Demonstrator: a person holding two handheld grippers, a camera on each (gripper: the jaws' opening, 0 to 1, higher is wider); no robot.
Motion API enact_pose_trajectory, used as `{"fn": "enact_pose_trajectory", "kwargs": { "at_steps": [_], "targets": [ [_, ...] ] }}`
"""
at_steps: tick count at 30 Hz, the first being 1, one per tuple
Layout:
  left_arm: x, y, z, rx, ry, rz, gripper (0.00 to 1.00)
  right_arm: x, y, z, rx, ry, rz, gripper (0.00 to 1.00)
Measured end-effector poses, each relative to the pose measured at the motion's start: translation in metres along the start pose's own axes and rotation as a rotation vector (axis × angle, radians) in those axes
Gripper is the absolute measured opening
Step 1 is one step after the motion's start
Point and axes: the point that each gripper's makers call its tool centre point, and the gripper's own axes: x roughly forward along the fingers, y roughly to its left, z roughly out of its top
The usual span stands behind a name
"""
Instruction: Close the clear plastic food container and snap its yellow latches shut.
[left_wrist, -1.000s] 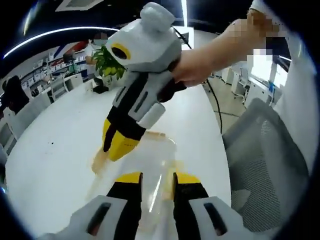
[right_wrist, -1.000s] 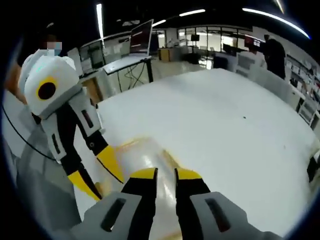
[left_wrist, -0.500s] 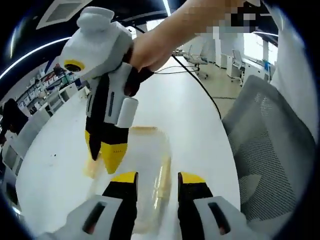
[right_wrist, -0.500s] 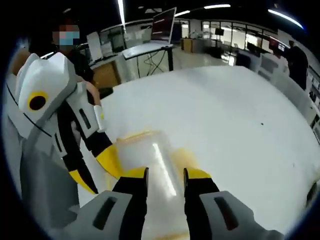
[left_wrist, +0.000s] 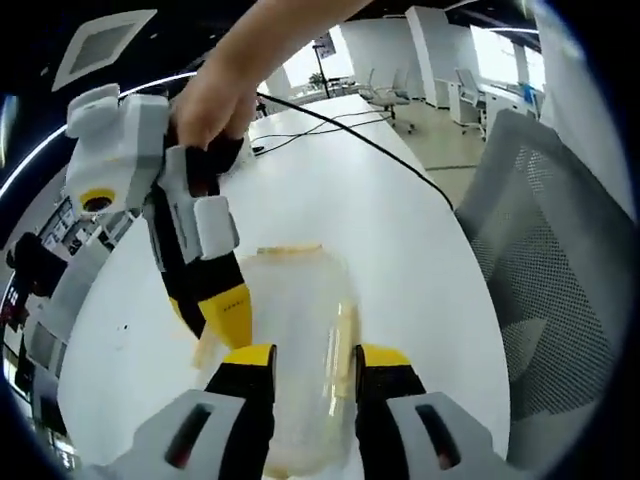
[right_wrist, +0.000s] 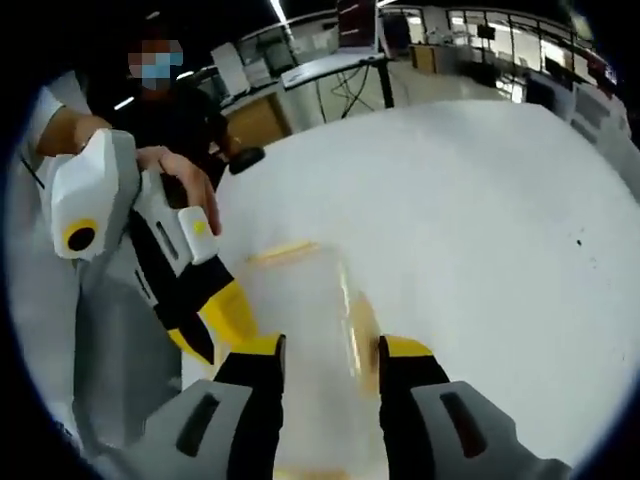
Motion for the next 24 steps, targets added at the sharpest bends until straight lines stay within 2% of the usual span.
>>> {"fn": "enact_pose_trajectory", "kwargs": {
  "at_steps": [4, 7, 13, 24],
  "targets": [
    [0.0017, -0.0002, -0.0002, 0.038, 0.010, 0.012, 0.25, 0.0015, -0.0011, -0.0006, 0.016, 0.046, 0.081, 0.33],
    [0.0020, 0.0005, -0.0009, 0.047, 0.020, 0.019, 0.25, 0.0007, -0.0049, 0.0010, 0.040, 0.063, 0.112, 0.30],
    [0.0033, 0.0030, -0.0008, 0.024, 0.026, 0.030, 0.24, 0.0005, -0.0067, 0.0002, 0.040, 0.081, 0.149, 0.28],
    [0.0036, 0.0032, -0.0010, 0.016, 0.030, 0.022, 0.23, 0.0011, -0.0067, -0.0016, 0.094, 0.084, 0.191, 0.27]
  ]
}}
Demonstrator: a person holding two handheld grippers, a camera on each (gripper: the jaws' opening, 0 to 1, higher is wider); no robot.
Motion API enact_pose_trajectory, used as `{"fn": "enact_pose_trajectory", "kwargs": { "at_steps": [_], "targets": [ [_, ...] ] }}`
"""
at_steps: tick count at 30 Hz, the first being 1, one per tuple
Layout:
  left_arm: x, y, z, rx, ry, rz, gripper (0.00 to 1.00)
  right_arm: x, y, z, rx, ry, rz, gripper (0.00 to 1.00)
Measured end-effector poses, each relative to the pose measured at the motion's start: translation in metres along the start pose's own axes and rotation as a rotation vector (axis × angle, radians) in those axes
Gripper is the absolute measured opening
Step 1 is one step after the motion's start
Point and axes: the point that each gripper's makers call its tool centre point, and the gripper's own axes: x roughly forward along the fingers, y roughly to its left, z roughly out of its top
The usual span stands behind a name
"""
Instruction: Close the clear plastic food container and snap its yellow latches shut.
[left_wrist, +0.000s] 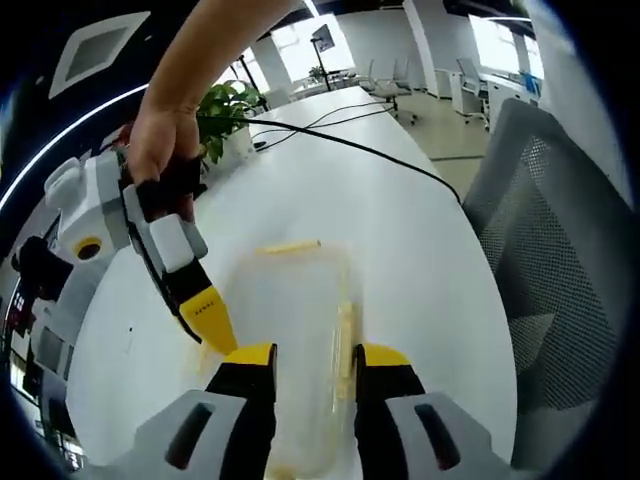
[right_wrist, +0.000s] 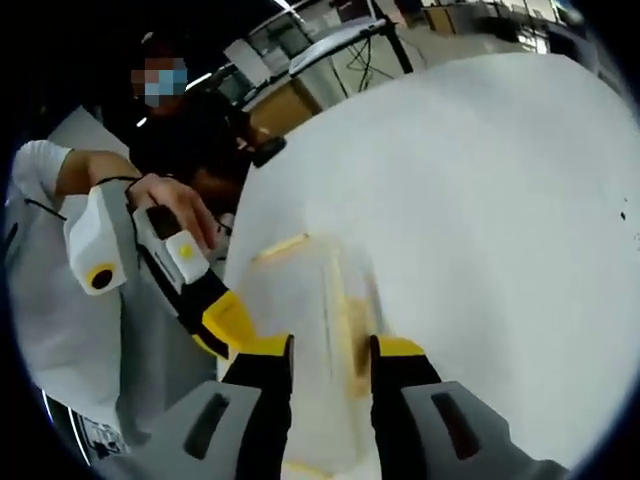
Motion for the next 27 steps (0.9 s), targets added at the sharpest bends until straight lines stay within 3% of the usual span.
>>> {"fn": "enact_pose_trajectory", "kwargs": {
  "at_steps": [13, 16, 27],
  "targets": [
    [0.000, -0.001, -0.001, -0.034, 0.023, 0.017, 0.20, 0.002, -0.001, 0.002, 0.070, 0.008, 0.037, 0.23],
    [-0.003, -0.004, -0.007, -0.037, 0.060, 0.007, 0.18, 0.001, 0.002, 0.005, 0.053, 0.001, 0.032, 0.23],
    [0.001, -0.003, 0.000, 0.025, 0.013, 0.036, 0.21, 0.003, 0.009, 0.003, 0.010, -0.002, 0.003, 0.28]
  ]
}}
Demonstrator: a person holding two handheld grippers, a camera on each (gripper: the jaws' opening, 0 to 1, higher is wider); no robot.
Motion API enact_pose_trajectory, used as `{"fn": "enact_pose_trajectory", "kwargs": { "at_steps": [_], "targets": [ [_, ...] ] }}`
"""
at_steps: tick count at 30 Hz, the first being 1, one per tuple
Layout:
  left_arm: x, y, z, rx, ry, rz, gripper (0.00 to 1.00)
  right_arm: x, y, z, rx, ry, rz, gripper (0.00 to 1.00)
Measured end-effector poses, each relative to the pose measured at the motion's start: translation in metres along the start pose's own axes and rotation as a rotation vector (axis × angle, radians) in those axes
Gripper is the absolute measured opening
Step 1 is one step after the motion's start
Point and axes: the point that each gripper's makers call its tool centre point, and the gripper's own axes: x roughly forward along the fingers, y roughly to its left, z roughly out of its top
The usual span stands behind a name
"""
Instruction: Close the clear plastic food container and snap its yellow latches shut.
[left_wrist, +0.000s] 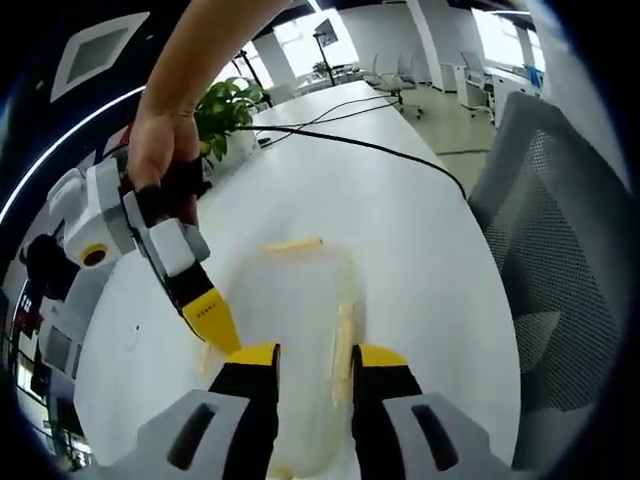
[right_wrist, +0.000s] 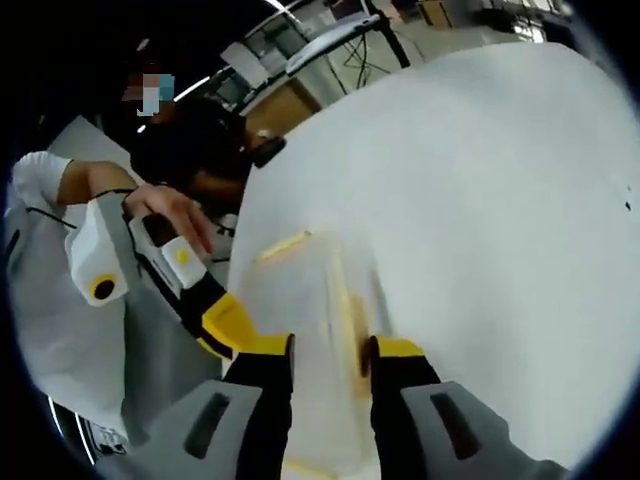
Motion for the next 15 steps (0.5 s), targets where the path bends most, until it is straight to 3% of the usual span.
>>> {"fn": "enact_pose_trajectory", "kwargs": {
  "at_steps": [8, 11, 15],
  "targets": [
    [-0.003, -0.004, 0.002, -0.072, 0.007, 0.015, 0.27, -0.002, 0.002, -0.001, -0.029, -0.062, -0.119, 0.40],
    [-0.015, -0.006, 0.006, -0.172, -0.032, 0.045, 0.28, -0.018, 0.010, 0.018, -0.035, -0.187, -0.174, 0.41],
    [-0.032, -0.007, 0.002, -0.270, -0.069, 0.094, 0.28, -0.036, 0.019, 0.019, -0.078, -0.252, -0.266, 0.42]
  ]
}}
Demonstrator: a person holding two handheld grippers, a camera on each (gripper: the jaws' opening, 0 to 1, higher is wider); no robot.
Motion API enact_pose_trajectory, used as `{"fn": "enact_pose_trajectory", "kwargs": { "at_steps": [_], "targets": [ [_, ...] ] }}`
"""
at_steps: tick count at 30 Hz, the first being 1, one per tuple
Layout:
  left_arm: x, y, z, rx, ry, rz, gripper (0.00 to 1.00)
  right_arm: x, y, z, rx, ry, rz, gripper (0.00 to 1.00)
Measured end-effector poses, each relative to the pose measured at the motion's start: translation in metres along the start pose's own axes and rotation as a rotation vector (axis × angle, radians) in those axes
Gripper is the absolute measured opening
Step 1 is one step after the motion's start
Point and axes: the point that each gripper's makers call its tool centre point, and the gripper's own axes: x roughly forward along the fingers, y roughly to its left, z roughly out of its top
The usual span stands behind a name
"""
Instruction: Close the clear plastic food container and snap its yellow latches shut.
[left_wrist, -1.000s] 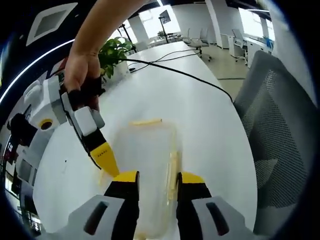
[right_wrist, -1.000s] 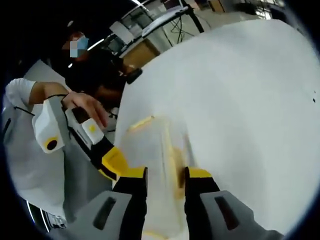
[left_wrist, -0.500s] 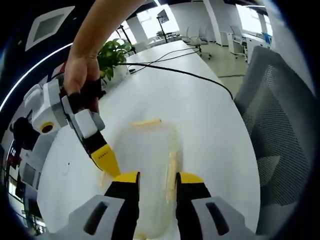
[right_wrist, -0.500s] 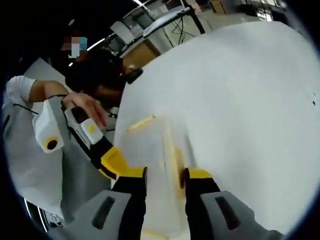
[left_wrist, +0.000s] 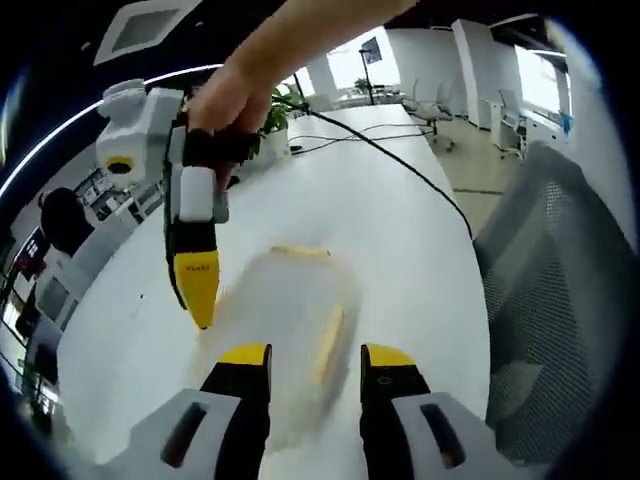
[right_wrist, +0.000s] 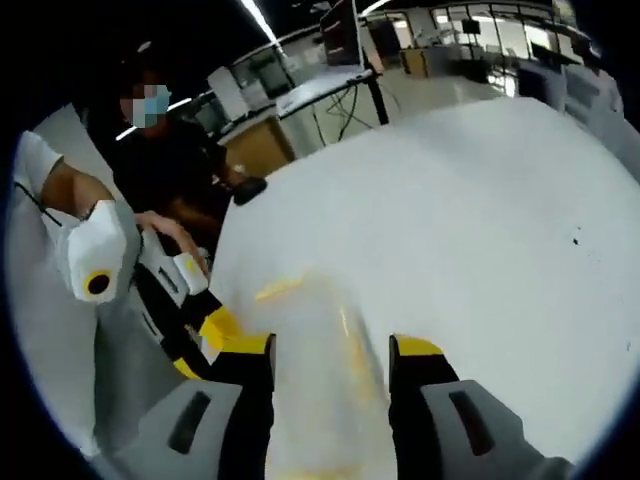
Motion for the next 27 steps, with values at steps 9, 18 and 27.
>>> {"fn": "enact_pose_trajectory", "kwargs": {
  "at_steps": [9, 18, 27],
  "targets": [
    [-0.026, 0.013, -0.019, -0.132, -0.032, 0.135, 0.29, -0.026, 0.022, -0.034, 0.069, -0.135, -0.154, 0.42],
    [-0.032, 0.024, -0.032, -0.166, -0.032, 0.188, 0.31, -0.047, 0.029, -0.076, 0.148, -0.230, -0.350, 0.46],
    [-0.030, 0.035, -0.046, -0.250, -0.036, 0.226, 0.33, -0.049, 0.030, -0.093, 0.227, -0.316, -0.444, 0.47]
  ]
}}
